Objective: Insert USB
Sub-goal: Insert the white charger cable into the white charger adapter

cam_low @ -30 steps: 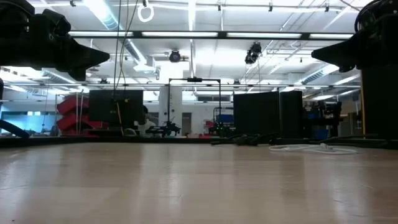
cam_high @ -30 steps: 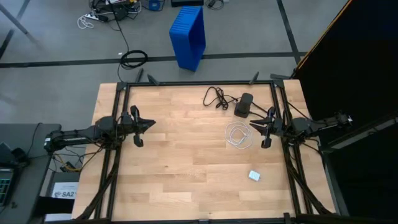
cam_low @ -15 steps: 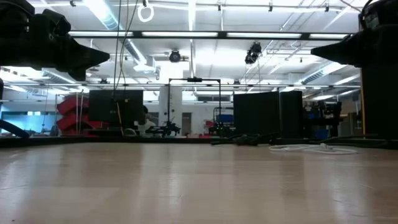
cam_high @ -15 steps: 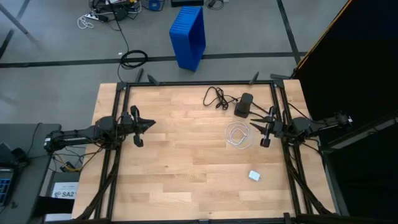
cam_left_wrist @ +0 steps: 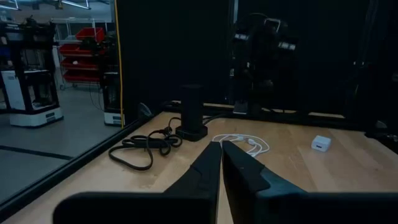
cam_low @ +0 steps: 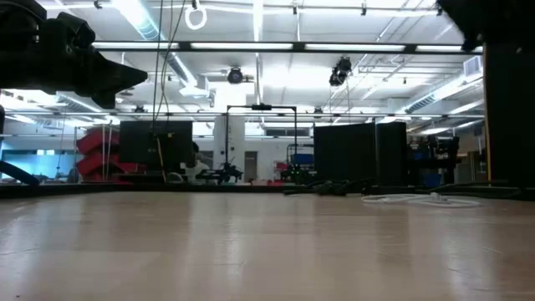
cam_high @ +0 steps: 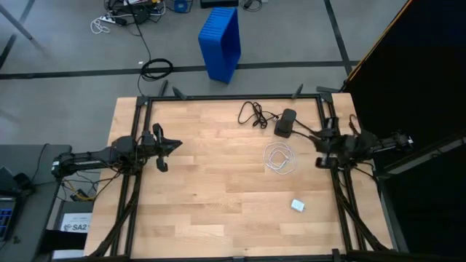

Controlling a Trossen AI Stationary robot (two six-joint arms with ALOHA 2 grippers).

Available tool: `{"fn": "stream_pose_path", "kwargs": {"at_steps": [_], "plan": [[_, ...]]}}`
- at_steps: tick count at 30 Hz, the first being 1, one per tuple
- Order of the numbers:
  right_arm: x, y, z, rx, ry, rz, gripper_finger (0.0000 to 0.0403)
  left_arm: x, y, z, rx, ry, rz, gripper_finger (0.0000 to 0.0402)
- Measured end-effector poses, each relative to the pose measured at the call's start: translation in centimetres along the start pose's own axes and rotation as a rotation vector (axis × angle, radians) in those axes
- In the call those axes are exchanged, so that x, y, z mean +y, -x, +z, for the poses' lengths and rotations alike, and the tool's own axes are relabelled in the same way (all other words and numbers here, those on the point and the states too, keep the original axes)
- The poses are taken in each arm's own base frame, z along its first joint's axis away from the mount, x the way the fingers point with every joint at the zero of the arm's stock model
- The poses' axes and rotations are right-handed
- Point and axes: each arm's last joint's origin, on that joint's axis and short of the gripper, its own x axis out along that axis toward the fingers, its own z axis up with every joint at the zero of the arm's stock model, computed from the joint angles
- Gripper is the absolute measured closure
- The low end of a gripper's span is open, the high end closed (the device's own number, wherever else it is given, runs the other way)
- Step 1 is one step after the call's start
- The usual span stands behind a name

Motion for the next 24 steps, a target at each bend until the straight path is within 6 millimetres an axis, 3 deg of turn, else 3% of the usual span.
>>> {"fn": "stream_pose_path", "kwargs": {"at_steps": [4, 8, 10, 17, 20, 24], "plan": [[-0.1, 0.1, 1.0, -0.132, -0.028, 0.055, 0.0374, 0.0, 0.0, 0.0, 0.0, 0.0, 0.001, 0.0401], [-0.2, -0.5, 1.9, -0.142, -0.006, 0.087, 0.038, 0.0, 0.0, 0.0, 0.0, 0.0, 0.0, 0.0401], [-0.3, -1.4, 2.3, -0.048, 0.015, 0.059, 0.0381, 0.0, 0.0, 0.0, 0.0, 0.0, 0.001, 0.0401], [-0.1, -5.7, 2.4, 0.52, 0.178, -0.054, 0.0382, 0.0, 0.0, 0.0, 0.0, 0.0, 0.001, 0.0401], [0.8, -6.9, 1.2, 0.661, 0.173, -0.046, 0.0382, 0.0, 0.0, 0.0, 0.0, 0.0, 0.001, 0.0401], [2.2, -7.1, -2.0, 0.861, 0.16, -0.002, 0.0382, 0.0, 0.0, 0.0, 0.0, 0.0, 0.0, 0.0401]]}}
